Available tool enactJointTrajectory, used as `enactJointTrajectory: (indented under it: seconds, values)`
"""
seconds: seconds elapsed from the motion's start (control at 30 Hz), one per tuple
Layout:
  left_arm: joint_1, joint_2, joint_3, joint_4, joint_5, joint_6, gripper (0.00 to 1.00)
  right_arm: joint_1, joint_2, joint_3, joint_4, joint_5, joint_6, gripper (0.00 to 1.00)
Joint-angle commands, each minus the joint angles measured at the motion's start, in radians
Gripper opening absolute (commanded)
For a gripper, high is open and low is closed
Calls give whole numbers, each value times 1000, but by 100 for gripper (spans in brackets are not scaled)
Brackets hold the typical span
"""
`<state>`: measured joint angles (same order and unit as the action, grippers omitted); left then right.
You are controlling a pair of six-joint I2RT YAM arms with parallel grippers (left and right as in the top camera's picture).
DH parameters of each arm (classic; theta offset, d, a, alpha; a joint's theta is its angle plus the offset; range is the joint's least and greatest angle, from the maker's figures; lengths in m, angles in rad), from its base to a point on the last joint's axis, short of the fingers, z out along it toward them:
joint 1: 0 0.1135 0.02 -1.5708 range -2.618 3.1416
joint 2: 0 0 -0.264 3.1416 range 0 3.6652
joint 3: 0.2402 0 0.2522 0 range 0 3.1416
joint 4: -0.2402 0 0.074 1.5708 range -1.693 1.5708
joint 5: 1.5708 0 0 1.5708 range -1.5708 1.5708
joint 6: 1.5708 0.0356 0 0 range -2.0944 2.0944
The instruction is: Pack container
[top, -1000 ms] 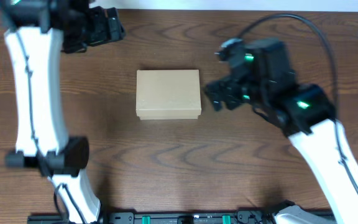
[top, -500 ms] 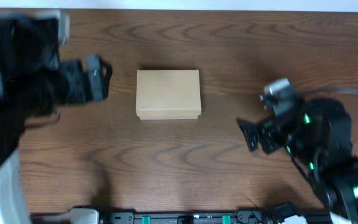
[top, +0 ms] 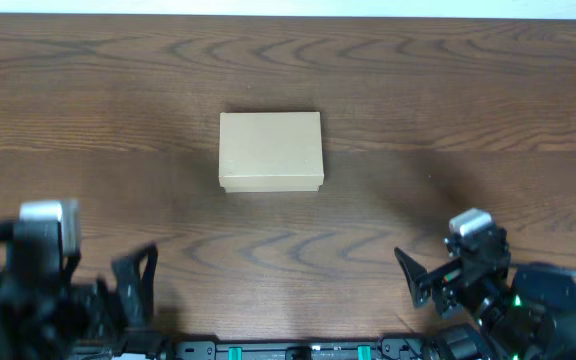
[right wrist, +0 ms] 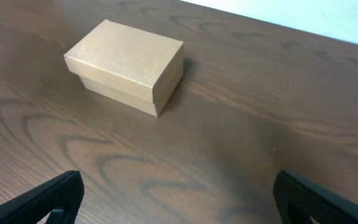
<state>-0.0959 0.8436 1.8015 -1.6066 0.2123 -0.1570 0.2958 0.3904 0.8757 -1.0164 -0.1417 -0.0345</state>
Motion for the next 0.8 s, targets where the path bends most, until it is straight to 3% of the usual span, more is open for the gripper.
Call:
enactJointTrajectory:
  seconds: [0.0,0.4,0.77]
  values:
    - [-5,-97,-82,-14,-10,0,95,-7,-91,-37,2,-12,50,99]
    - [-3,-385,-317,18,2,-28,95,-7,-277,-63,-19,-12,75,99]
    - [-3,-445,-433,97,9,-94,95,-7,-277,-63,-13,-12,75,99]
